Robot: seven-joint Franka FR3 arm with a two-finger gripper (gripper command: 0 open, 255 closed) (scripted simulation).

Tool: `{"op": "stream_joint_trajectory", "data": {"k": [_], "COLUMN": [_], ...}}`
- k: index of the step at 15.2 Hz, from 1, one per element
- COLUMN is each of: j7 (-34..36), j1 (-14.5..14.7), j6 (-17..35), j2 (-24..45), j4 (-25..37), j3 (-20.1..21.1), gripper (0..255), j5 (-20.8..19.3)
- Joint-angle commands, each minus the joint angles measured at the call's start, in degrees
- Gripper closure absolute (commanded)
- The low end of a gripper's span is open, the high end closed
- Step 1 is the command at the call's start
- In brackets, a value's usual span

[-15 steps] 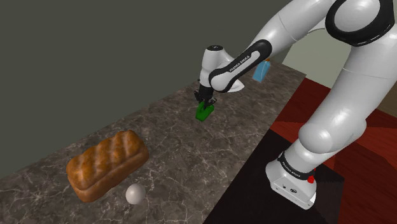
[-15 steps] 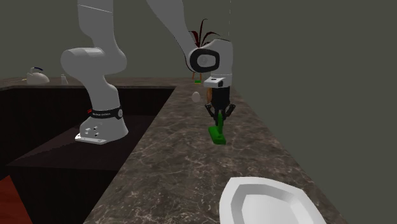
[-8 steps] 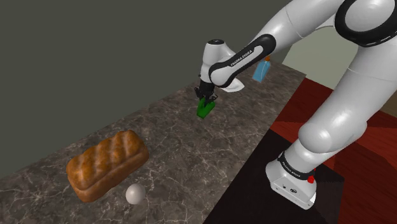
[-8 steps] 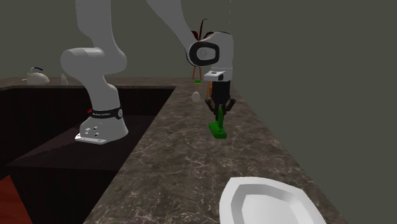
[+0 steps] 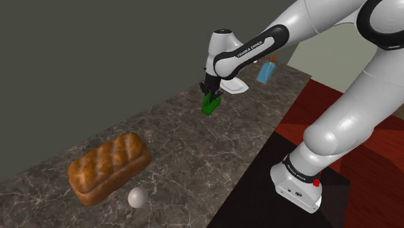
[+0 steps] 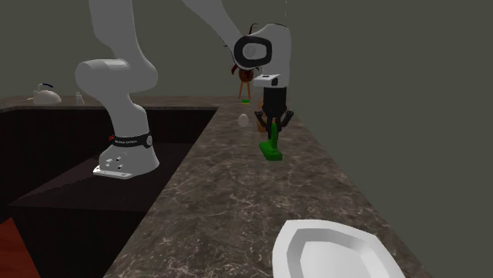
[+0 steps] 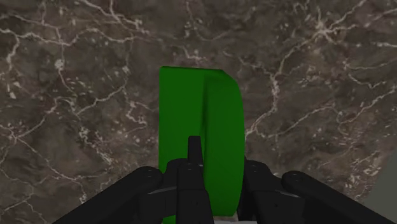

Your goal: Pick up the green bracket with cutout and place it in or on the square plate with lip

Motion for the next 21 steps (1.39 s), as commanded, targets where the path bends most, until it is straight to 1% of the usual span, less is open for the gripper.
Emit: {"op": "stream_joint_trajectory", "data": {"k": [1, 3, 11, 16, 21], "j7": [-0.66, -1.35, -11.05, -16.52, -21.64], "j1": [-0.03, -0.08, -5.64, -8.72, -11.45], "j6": [-1.48, -2.96, -4.56, -6.35, -8.86], "j2": [-1.30, -2.50, 2.45, 6.87, 12.22], "j4": [0.33, 0.75, 7.58, 13.95, 21.99], "j3": [0.22, 0.31, -4.83, -7.51, -9.75], "gripper": [255, 255, 255, 255, 255], "j5": [1.00, 1.90, 0.05, -0.94, -1.65]}}
